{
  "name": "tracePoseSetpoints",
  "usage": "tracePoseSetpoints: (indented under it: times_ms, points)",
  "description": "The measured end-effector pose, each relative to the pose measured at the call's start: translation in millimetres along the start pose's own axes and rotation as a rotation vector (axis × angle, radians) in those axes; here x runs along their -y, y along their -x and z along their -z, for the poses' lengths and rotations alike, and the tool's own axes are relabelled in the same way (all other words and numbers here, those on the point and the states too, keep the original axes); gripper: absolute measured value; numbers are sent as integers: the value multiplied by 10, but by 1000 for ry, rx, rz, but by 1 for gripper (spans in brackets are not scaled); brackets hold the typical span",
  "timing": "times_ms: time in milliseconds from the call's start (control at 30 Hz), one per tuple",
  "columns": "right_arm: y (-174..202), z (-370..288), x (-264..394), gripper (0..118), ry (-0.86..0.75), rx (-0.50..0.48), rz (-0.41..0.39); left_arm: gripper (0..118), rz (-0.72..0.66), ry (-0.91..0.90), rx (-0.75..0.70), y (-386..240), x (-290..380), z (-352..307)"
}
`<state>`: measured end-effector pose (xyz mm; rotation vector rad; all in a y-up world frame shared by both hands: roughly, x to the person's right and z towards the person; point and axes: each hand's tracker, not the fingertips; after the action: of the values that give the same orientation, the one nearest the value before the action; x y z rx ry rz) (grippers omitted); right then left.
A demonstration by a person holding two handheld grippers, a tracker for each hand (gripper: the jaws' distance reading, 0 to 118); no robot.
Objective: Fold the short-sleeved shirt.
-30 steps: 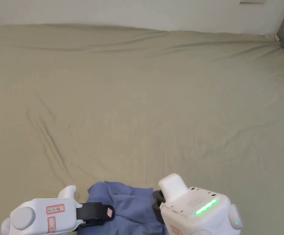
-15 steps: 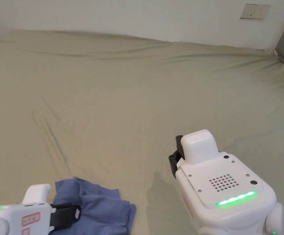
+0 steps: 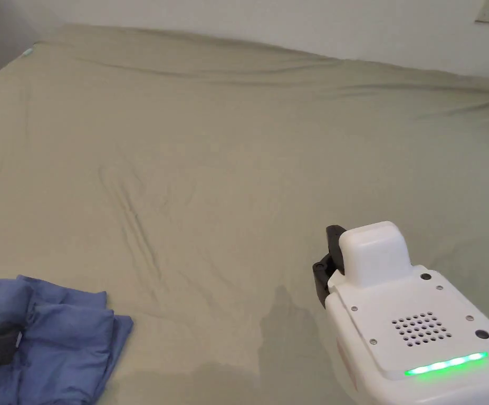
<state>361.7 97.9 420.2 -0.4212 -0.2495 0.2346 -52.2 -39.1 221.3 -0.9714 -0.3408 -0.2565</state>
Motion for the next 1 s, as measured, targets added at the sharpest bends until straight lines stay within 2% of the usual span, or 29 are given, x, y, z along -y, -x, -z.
tracePoseSetpoints:
  times_ms: [400,567,600,700,733,867,1000]
  points:
    - [398,403,45,2,90,-33,-69,33,85,90,-362,1488,-220,474]
    - [454,494,29,2,107,-40,-66,35,77,132,-338,1802,-329,650]
    - [456,503,25,2,111,-44,-64,43,133,153,-327,1798,-358,655]
    - [419,497,11,2,115,-47,-61,108,252,144,-464,1807,-473,558]
    - [395,482,9,2,113,-45,-55,118,232,108,-508,1838,-529,476]
    - [223,417,-26,2,108,-33,-21,118,-28,-105,-458,1952,-842,-22]
    - [-47,255,-120,2,64,8,-6,118,-115,-379,-404,1509,-1194,-768]
